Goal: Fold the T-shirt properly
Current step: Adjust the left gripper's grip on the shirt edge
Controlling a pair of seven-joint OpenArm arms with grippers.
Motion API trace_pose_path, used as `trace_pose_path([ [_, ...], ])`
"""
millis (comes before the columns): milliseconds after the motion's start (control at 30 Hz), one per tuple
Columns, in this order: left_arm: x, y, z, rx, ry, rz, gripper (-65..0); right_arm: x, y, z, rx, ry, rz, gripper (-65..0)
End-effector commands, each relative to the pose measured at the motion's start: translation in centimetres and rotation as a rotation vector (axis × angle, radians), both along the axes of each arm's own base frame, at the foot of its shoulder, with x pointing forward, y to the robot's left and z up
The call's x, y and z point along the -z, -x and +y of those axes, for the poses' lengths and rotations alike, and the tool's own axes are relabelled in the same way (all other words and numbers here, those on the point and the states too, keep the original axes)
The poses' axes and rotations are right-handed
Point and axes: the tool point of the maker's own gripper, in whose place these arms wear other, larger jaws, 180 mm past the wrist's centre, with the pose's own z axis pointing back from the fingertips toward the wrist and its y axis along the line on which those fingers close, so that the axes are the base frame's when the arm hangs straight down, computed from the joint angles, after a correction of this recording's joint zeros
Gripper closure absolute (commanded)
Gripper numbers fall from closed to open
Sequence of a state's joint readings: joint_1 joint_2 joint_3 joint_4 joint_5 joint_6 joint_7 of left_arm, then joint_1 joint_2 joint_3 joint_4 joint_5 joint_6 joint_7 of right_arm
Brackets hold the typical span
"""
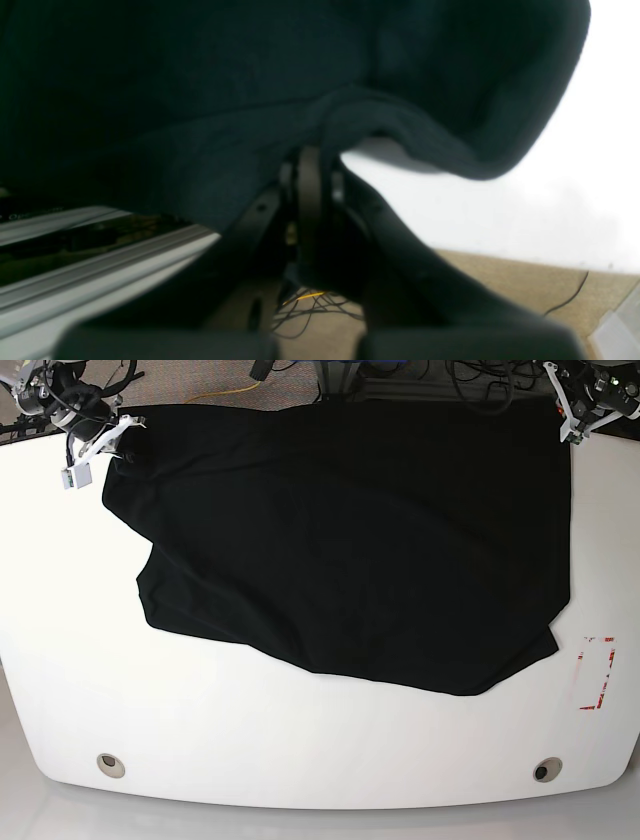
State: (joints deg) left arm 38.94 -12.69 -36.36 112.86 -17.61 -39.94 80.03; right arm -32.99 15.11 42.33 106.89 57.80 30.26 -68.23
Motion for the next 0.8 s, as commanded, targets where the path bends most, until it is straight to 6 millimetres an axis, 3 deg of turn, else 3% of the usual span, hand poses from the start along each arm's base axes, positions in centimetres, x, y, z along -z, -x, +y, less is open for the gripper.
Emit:
trace_pose_path([
  [0,-0.5,-0.3,0.1,0.049,-0.01,0.004,-16.0,-0.8,-0.3,-0.1,-0.018,0.011,-0.025,0.0],
  [67,-0.5,-0.6,-0.1,0.052,-0.002,-0.013,-26.0,-0.8,-0.2,0.0,-0.018,0.009,-0.023,0.0],
  [167,-0.5,-1.6,-1.1,0.052,0.058,-0.055,-35.0,-0.4,-0.3,1.1,-0.047,-0.011,-0.015,0.0],
  [367,-3.7,-6.5,-1.1,0.009,0.21,-0.306,-34.0,-0.3,-0.3,1.7,-0.06,-0.022,-0.012,0.0],
  [533,-6.9,-10.2,2.6,-0.087,0.139,-0.498,-34.4,-0.2,-0.2,1.6,-0.058,-0.023,-0.01,0.0],
  [633,-6.3,-10.6,4.3,-0.13,0.089,-0.488,-34.6,-0.4,-0.6,1.6,-0.06,-0.021,-0.022,0.0],
  [767,-4.1,-9.8,5.4,-0.209,0.117,-0.439,-36.0,-0.5,-0.8,1.6,-0.059,-0.022,-0.027,0.0],
])
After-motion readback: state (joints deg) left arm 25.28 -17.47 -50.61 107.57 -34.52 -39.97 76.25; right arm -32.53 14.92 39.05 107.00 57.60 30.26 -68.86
